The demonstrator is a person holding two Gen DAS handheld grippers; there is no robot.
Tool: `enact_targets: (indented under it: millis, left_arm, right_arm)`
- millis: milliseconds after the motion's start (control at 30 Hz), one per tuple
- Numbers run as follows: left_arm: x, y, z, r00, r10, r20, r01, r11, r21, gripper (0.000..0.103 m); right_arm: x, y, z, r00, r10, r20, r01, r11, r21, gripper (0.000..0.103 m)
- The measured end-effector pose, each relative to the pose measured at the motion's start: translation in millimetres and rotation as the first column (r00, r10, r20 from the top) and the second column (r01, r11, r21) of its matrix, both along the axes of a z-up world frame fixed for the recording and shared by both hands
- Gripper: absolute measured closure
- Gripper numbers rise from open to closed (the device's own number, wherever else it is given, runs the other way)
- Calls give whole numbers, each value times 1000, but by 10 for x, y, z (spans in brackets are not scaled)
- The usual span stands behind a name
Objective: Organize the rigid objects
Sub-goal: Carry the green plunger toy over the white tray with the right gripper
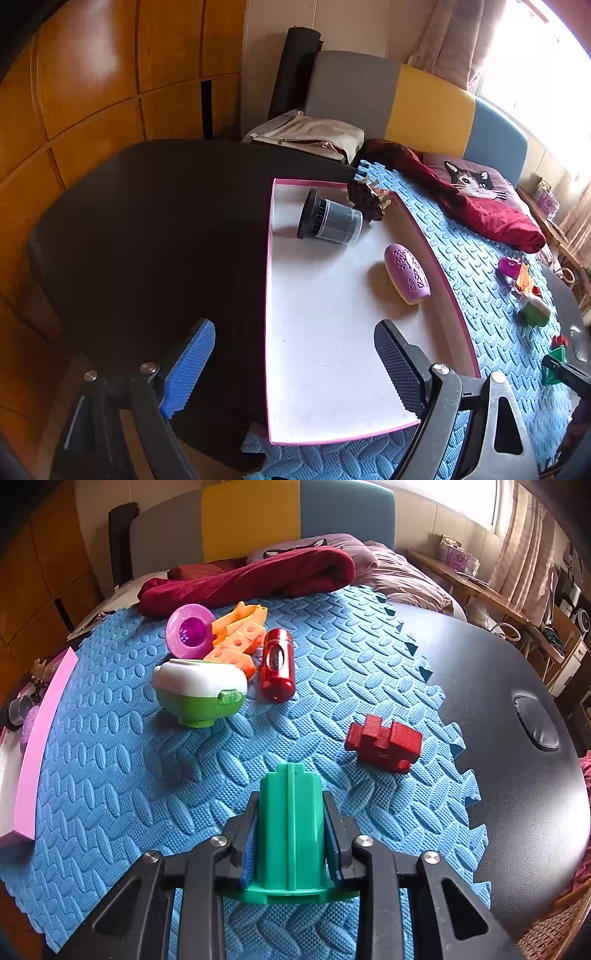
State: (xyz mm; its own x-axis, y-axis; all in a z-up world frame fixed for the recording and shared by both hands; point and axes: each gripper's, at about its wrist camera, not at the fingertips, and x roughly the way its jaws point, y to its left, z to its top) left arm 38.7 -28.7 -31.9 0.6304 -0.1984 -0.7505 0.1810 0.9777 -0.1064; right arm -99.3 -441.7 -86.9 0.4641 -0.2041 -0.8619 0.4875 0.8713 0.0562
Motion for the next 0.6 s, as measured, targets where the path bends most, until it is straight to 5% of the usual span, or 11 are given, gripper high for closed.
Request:
enact_targets:
  millis: [400,600]
  left_arm:
    - [-32,265,-55,998,58,-10,-58,998,-3,14]
    - [-38,400,-42,995,100,-6,-100,995,-13,14]
  right_arm:
    - [269,540,155,988,132,82,-141,983,114,74]
    - [685,1218,538,924,336,184,-360,926,113,74]
